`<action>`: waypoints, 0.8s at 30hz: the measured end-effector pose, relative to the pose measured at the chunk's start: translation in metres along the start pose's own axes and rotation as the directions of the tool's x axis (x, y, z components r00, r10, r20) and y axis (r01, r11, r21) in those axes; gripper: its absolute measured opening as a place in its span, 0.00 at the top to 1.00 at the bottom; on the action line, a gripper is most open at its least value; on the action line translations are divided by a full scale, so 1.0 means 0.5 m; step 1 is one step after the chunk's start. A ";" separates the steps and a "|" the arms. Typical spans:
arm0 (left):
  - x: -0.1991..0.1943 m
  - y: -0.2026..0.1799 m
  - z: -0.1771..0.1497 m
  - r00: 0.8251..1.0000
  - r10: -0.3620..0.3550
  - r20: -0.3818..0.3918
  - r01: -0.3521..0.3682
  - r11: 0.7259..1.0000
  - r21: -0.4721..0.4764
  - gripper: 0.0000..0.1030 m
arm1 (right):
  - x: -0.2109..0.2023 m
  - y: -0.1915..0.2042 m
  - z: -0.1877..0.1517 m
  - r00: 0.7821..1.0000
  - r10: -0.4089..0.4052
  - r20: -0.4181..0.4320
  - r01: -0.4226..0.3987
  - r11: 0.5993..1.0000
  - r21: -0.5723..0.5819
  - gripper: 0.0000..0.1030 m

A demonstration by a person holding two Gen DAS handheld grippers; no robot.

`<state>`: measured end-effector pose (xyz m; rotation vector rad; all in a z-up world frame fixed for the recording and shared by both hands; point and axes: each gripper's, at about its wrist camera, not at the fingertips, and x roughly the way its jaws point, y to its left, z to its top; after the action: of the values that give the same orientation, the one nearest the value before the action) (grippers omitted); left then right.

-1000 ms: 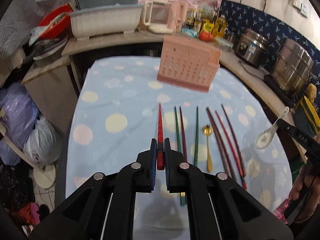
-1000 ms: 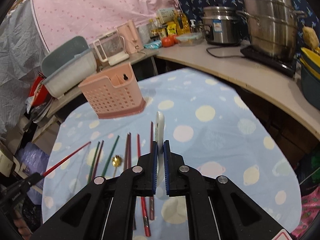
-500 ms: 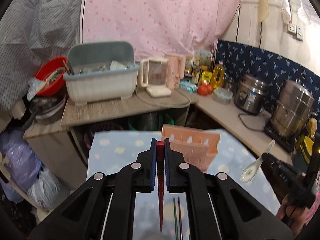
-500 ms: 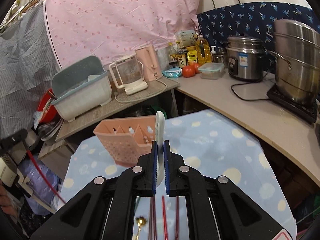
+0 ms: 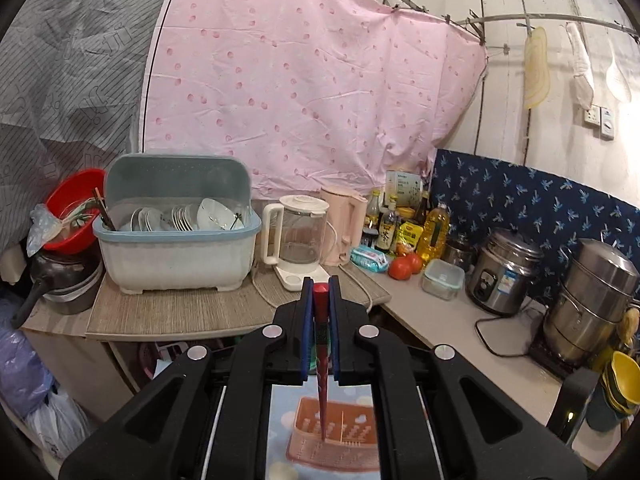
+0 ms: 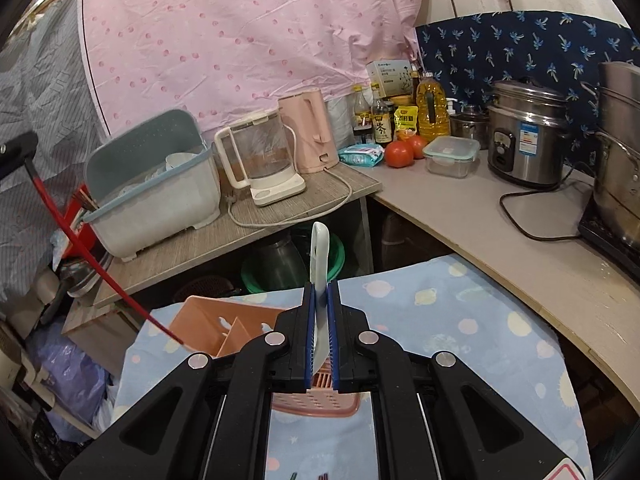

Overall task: Organize utensils
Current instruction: 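Lower both items into the pink holder and open both tools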

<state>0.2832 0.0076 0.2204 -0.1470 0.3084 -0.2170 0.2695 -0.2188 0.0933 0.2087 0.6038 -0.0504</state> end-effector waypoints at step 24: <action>0.094 0.034 -0.036 0.999 0.006 -0.050 -0.008 1.000 -0.030 0.80 | 0.097 -0.011 -0.046 0.998 -0.028 -0.047 0.029 0.999 0.027 0.75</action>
<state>0.3242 0.0111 0.1873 -0.1702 0.3624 -0.2097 0.2962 -0.2189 0.0462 0.2285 0.6533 -0.0814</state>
